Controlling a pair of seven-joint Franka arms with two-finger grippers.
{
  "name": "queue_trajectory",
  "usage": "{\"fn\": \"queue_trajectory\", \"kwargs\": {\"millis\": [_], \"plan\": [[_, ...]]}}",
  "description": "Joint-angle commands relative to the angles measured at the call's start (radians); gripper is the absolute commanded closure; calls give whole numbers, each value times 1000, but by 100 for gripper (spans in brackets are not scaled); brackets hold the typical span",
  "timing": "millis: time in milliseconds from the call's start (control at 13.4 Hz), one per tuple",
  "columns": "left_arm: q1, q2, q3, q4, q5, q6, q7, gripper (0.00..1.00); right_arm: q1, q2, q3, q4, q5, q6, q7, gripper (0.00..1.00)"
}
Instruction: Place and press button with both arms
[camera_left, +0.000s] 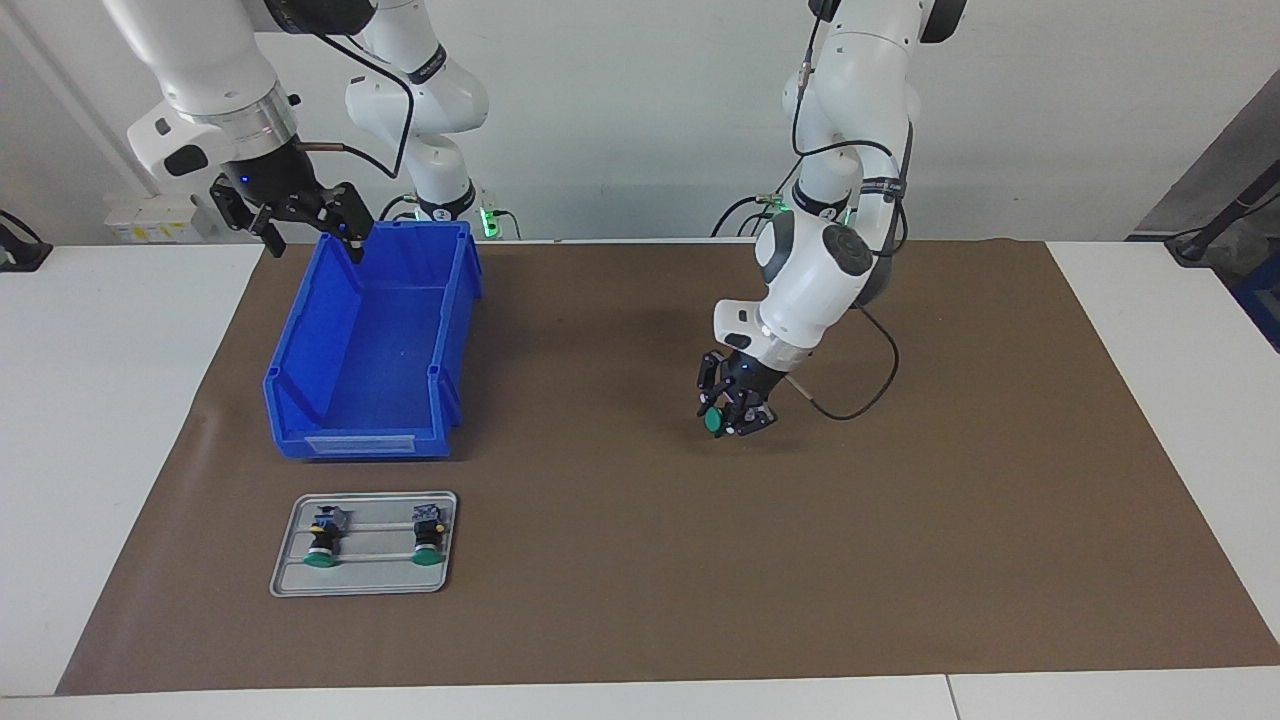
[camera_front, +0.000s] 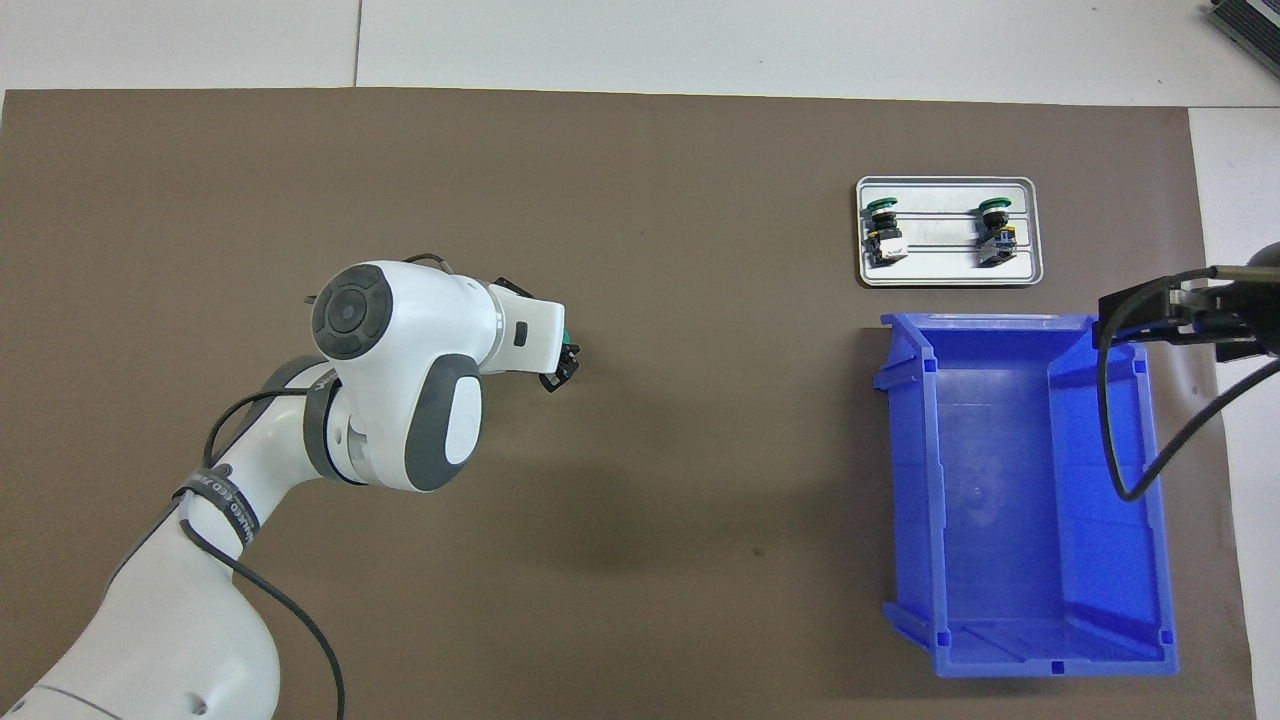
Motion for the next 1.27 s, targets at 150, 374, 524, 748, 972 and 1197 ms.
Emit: {"fn": "queue_trajectory", "kwargs": {"millis": [150,374,524,748,972,1197], "plan": [[72,-74,-9,-92,-241,-4,274,100,-8,-24,1,-25,18,5,-22,0],[104,-91,-9,-122,-303,-20,389,100,-6,-24,1,-25,18,5,-22,0],[135,-103,-9,-125,-326,-66,441,100,-6,-24,1,-25,18,5,-22,0],[192,-126,-8,-158,-448,-125,603,100,-6,-24,1,-25,18,5,-22,0],[225,-149,-8,-205,-557,-134,730,100,-6,-24,1,-25,18,5,-22,0],[282,-180,-8,-255,-599,-195,823,100,-6,-24,1,-25,18,5,-22,0]]}}
